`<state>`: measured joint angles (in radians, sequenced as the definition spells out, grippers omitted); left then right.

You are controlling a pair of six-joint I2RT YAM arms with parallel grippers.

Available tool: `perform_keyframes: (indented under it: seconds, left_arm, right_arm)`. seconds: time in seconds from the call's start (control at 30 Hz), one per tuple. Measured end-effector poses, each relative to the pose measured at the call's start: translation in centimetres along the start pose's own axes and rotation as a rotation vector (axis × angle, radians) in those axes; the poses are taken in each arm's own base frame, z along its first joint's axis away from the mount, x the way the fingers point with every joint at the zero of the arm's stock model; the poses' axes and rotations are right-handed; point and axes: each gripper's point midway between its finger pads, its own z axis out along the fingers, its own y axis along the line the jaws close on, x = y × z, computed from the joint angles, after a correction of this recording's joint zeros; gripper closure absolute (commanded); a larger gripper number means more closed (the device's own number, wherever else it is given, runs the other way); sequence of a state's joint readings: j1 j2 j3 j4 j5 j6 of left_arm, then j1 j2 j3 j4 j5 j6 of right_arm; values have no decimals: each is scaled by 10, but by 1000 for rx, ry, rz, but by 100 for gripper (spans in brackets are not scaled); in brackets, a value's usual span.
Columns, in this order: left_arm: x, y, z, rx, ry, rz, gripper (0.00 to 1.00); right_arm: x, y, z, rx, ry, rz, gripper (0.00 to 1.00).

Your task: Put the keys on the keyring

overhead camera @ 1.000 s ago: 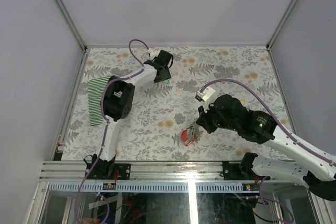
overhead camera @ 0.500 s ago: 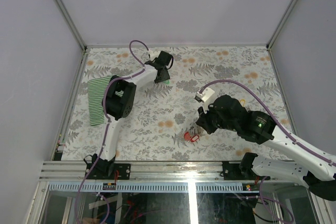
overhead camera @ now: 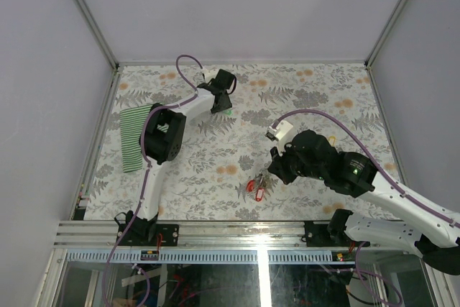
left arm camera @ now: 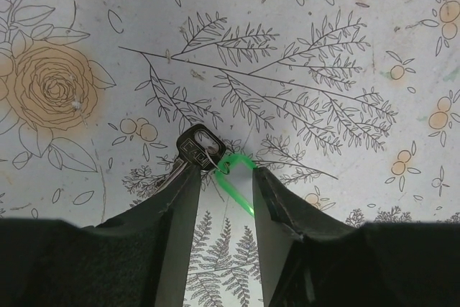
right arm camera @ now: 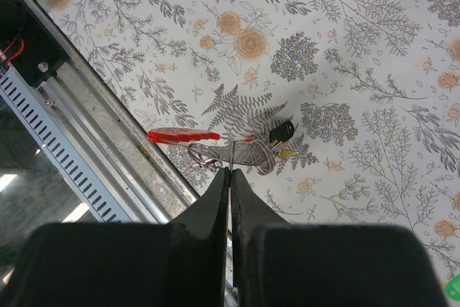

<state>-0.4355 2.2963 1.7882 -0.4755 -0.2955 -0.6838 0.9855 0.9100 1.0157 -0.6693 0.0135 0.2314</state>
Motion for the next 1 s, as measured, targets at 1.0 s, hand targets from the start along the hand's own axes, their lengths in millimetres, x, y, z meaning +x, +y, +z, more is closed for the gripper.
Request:
perform_keyframes:
  seconds: [1.0]
  left_arm:
    - [-4, 1, 1, -1, -15, 19, 87]
  right_arm:
    - [3, 0, 2, -4, 19, -14, 100]
